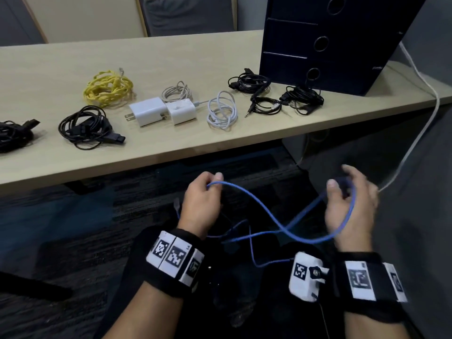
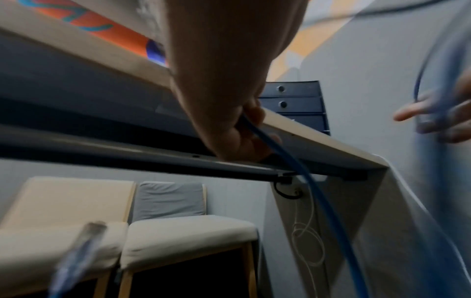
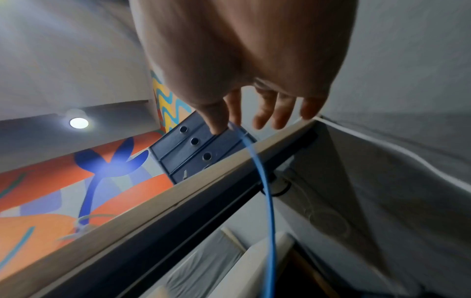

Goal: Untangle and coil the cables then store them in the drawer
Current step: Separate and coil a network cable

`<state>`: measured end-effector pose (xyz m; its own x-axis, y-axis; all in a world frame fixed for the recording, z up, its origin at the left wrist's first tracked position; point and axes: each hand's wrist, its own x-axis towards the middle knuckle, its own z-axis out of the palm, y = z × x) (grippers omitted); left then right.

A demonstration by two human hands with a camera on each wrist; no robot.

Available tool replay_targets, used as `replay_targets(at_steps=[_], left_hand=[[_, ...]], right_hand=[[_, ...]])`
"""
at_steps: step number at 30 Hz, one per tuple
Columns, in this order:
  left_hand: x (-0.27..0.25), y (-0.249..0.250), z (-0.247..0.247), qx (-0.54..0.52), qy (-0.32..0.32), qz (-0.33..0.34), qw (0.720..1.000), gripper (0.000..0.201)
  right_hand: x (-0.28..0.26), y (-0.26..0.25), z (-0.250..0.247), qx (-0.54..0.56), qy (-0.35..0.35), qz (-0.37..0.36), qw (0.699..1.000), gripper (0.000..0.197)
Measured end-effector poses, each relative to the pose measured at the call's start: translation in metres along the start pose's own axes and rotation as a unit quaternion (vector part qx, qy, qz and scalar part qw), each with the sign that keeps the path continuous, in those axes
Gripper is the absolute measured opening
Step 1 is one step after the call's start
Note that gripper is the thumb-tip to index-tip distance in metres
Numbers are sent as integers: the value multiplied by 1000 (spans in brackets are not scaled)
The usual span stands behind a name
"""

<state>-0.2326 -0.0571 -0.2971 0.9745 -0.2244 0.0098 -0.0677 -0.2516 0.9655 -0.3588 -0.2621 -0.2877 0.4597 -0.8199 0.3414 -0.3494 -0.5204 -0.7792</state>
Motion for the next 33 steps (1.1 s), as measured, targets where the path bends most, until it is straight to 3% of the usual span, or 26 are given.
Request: replay_targets(at_steps=[1,3,6,7,10,11,12,13,15,16,19,21,25,29,31,33], left_hand=[[-3,4,3,1,-17,6,1000,32],[-7,9,9,12,-39,10,999,28],[-10,13,12,35,-25,27,999,25],[-9,14,10,35,-17,30,999,23],[-4,13,2,44,15,36,998,19],[-5,14,2,40,15,44,998,17],[-5,15,5,40,7,57,998,16],[-8,17,10,43,-8,74,996,16],[-13,22,23,44,-42,103,993,18],[-15,24,26,39,-57,107,992,19],[-15,26,20,35,-86,121,988,15],[-13,22,13,39,-117,136,983,12],[-11,3,2,62,-184,110,975,17],[-11,-16,-14,135,-154,83,975,22],[-10,-19,-19,146,-126,63,979,27],[-8,-15,-20,114,-118,45,985,35]], right_hand=[[-7,-3,2,-15,-22,6,1000,48],[-19,-17,4,15,-71,-84,994,55],[-29,-25,3,44,-242,-189,951,42],[-26,-21,0,36,-243,-186,951,39],[-13,-14,-12,64,-53,-74,994,27],[-14,-18,-16,88,-37,-64,993,23],[-17,-26,-14,121,-80,-69,987,17],[-24,-36,-9,146,-165,-70,973,16],[-41,-54,7,136,-343,-57,928,29],[-47,-60,14,139,-388,-45,910,30],[-48,-61,20,180,-407,-58,893,5],[-41,-55,17,209,-368,-65,904,10],[1,-30,4,255,-74,-37,963,12],[46,-3,-33,253,167,-22,953,14],[53,5,-40,221,204,-26,953,14],[50,8,-33,209,148,-22,966,12]])
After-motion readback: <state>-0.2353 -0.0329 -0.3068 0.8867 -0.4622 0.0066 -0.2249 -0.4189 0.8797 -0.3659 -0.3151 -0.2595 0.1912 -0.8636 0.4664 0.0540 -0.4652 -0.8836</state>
